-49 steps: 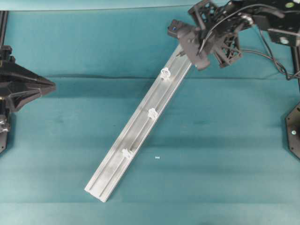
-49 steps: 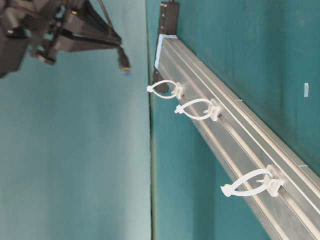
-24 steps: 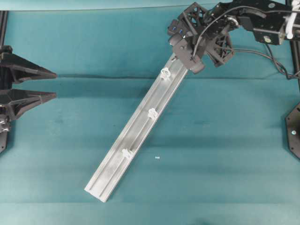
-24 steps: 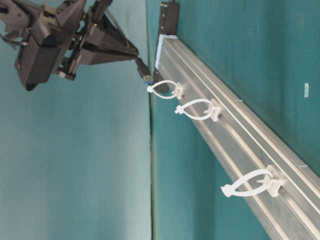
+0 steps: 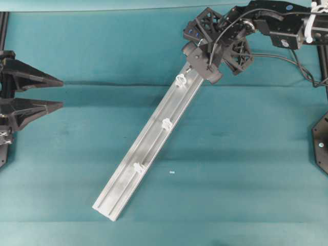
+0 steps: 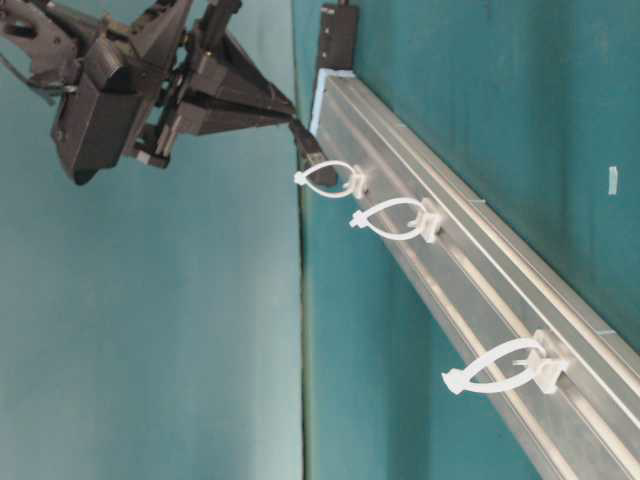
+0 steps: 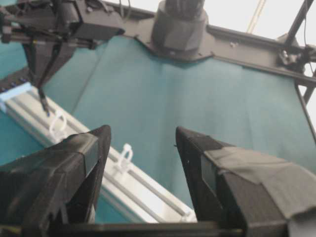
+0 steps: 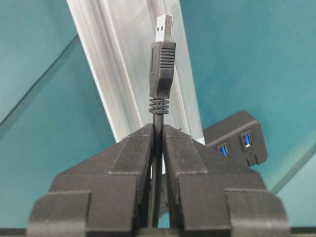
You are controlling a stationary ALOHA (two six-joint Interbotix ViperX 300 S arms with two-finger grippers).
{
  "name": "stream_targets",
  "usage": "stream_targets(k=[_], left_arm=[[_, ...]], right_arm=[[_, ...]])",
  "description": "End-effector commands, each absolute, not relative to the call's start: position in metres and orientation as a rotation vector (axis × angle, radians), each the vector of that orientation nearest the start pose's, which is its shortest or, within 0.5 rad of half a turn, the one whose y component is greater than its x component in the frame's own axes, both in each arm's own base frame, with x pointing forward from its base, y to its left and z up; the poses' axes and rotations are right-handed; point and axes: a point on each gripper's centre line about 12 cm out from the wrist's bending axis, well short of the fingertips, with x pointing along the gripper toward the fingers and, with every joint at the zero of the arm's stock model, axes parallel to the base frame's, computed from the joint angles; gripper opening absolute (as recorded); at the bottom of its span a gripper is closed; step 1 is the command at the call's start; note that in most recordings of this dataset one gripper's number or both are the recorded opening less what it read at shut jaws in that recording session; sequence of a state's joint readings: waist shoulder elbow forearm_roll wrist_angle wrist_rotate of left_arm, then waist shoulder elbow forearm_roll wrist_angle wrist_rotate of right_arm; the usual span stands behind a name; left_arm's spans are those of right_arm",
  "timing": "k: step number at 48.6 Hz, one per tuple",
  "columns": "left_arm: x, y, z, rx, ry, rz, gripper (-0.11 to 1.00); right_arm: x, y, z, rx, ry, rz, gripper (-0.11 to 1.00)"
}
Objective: Pass the USB cable through three rings with both arms.
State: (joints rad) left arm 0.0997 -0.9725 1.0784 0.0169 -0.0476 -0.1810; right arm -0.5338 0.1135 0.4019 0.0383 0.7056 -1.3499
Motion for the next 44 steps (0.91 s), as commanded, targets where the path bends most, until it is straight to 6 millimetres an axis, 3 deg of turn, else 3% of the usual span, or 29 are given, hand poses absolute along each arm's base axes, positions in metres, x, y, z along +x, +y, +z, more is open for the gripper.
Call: stream_targets(k=[1, 15, 44], left_arm=[[0.203, 0.021, 0.317, -0.164, 0.024, 0.104, 0.64], [0.205, 0.021, 0.315, -0.165, 0.035, 0.105, 0.64], [0.211, 0.022, 0.307, -0.166, 0.065, 0.107, 0.64]], right_arm=[[0.346, -0.197, 0.158, -0.813, 1.231, 0.397, 0.10], [0.354, -0.189, 0.150, -0.830, 1.218, 0.414, 0.10], [0.367, -0.170, 0.152, -0.780, 1.149, 0.419, 0.10]])
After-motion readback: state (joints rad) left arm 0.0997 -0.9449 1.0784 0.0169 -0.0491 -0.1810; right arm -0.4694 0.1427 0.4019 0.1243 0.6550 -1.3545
